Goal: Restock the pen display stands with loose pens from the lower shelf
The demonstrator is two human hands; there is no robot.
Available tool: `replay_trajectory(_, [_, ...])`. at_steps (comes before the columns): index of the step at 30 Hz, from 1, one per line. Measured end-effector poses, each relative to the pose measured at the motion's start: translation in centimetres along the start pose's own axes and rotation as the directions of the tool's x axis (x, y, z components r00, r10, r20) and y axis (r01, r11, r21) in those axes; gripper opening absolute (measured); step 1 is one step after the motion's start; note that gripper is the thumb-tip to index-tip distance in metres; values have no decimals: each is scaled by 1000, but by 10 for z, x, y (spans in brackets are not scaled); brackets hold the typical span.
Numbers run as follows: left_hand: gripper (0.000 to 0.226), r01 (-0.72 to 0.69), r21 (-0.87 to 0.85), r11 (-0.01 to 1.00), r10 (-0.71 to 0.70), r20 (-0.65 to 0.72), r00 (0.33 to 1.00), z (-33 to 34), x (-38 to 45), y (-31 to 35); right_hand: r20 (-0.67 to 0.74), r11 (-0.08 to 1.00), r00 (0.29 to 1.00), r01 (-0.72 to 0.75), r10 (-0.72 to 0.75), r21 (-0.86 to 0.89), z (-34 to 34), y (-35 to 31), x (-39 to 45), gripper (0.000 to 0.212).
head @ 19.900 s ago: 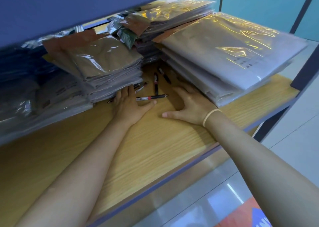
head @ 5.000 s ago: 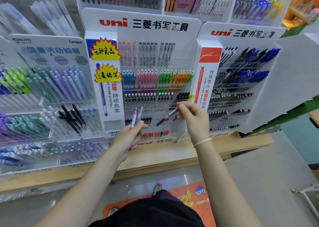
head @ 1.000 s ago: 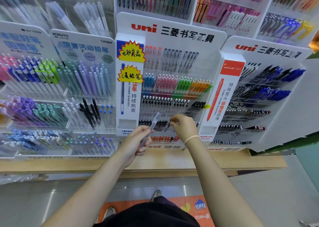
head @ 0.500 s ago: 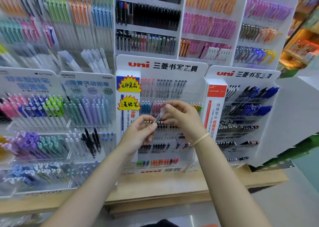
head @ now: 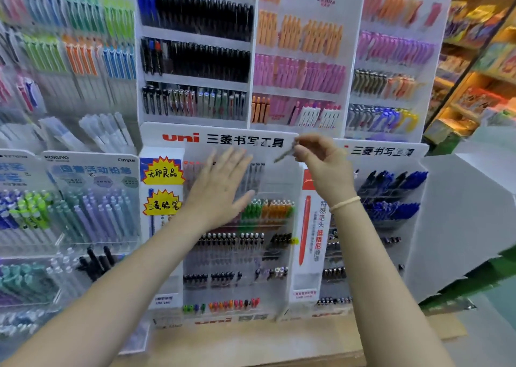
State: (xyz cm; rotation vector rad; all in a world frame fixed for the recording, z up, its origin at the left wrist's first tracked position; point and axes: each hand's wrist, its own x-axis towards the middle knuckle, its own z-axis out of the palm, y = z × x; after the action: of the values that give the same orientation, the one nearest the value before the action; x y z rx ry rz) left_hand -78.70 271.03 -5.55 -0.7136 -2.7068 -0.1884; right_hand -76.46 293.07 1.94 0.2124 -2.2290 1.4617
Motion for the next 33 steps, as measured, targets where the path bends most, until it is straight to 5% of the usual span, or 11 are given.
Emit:
replay_trajectory(8, [79,-25,102,994,31,-57,998,15,5,-2,276,977,959,-3,63,-213,27,24,21,12])
replay_trajectory(33, [80,-60,229,972,69,-29,997,17,6,-7,215,949,973,-14,86,-315,40,36,13,12])
